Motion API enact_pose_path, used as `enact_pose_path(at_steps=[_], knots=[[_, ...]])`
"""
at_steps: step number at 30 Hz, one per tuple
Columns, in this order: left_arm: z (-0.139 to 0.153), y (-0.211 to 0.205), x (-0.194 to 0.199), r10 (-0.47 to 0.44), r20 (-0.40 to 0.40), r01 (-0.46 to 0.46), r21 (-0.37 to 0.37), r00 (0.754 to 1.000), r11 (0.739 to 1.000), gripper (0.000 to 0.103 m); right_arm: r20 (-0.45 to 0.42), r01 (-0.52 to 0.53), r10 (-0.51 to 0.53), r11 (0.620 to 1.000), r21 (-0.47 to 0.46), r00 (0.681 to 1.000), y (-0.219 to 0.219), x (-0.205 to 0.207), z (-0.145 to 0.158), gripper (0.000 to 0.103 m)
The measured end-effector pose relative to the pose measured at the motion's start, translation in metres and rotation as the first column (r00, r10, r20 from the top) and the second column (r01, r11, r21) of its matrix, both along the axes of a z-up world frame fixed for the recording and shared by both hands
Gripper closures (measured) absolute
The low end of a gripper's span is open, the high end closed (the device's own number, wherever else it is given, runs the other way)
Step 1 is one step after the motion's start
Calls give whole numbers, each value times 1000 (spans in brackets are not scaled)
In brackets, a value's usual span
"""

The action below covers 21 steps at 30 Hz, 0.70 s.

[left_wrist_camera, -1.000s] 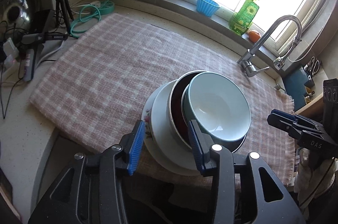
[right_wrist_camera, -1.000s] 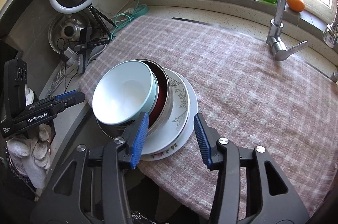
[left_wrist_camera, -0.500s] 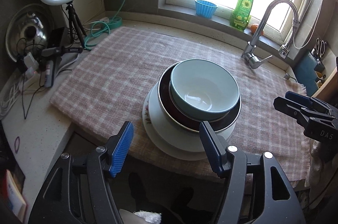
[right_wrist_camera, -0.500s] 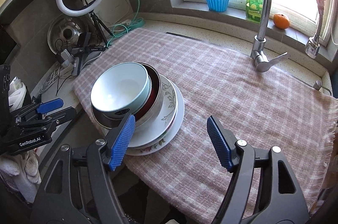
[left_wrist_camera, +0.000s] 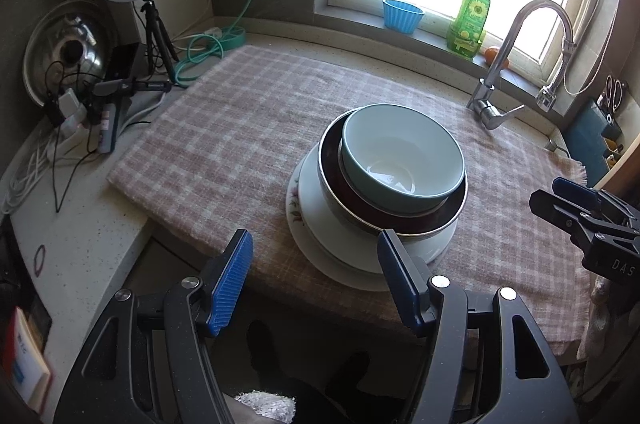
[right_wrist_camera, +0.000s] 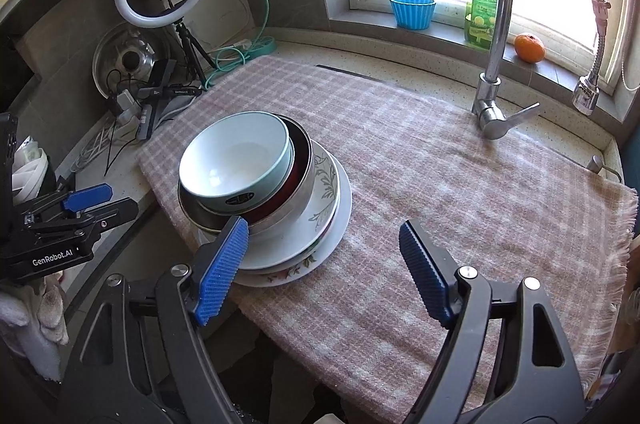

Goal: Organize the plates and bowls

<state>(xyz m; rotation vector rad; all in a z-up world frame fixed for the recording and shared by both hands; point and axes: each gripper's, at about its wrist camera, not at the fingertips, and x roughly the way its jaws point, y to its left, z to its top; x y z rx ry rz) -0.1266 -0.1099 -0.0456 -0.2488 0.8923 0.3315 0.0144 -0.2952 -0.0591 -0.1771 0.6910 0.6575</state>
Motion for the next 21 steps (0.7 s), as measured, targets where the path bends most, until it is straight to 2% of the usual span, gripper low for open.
enact_pose_path(at_steps=[21], knots=[[-1, 1, 3, -7, -10, 7, -5, 1000, 1000, 39, -12, 19, -19, 1000, -1, 1000, 0, 3, -2, 22]])
